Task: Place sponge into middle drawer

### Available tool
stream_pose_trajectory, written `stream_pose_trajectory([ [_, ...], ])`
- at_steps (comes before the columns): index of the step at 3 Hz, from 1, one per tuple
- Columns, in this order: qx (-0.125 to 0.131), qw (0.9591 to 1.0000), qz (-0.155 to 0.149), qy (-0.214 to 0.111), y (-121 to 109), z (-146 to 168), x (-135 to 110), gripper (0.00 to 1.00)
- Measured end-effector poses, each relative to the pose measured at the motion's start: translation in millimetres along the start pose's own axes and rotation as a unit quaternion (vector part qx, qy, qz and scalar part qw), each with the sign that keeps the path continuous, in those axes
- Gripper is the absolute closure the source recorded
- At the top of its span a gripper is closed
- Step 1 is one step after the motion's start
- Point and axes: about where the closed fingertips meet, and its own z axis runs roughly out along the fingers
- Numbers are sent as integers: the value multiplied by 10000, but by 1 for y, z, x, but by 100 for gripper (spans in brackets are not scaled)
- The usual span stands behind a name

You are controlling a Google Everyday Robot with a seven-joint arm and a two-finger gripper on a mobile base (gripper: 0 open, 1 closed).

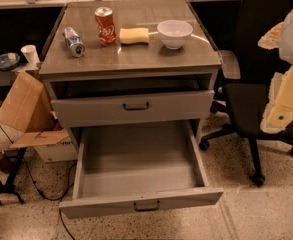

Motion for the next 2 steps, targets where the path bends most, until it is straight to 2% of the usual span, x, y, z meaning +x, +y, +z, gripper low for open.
stream_pose_trajectory([
  [1,23,10000,36,-54,-2,1,-3,0],
  [2,210,9977,361,-541,-21,9,-26,0],
])
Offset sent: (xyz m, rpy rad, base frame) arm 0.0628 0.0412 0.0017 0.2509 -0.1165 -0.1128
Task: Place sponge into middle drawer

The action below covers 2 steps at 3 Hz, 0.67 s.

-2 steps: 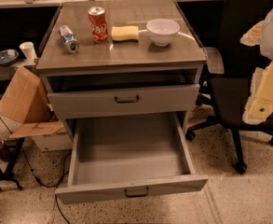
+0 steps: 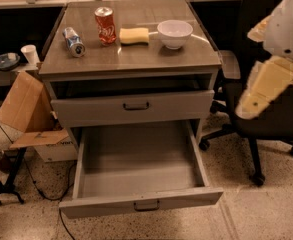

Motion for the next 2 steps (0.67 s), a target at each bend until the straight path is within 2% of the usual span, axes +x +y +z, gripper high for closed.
stream_pose_trajectory([
  [1,140,9958,517,-743,-26,25,-49,0],
  [2,446,9821,1072,-1484,-68,37,-122,0],
])
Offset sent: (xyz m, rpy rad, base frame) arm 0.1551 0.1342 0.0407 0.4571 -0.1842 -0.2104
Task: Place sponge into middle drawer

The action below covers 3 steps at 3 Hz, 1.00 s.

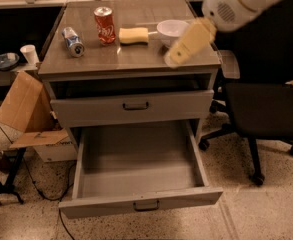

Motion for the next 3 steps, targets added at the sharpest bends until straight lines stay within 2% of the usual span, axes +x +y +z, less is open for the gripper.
stream_pose_trajectory([
  [1,295,9984,399,-278,-11,16,-49,0],
  [2,317,9954,842,-329,-9,18,-59,0],
  [3,333,9950,869,-350,-9,17,-58,0],
])
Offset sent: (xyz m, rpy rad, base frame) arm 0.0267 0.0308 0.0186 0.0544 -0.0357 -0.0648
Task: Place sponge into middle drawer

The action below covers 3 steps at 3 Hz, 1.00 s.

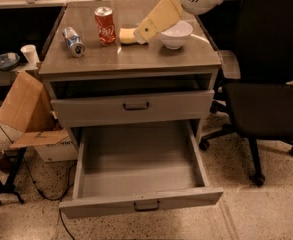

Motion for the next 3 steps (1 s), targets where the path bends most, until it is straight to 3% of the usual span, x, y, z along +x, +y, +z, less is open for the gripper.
stream_pose_trajectory([
  [1,138,9994,233,-215,1,-6,6,0],
  [2,326,9974,418,-496,-6,20,-7,0],
  [3,337,9956,414,-768,-16,61,-34,0],
])
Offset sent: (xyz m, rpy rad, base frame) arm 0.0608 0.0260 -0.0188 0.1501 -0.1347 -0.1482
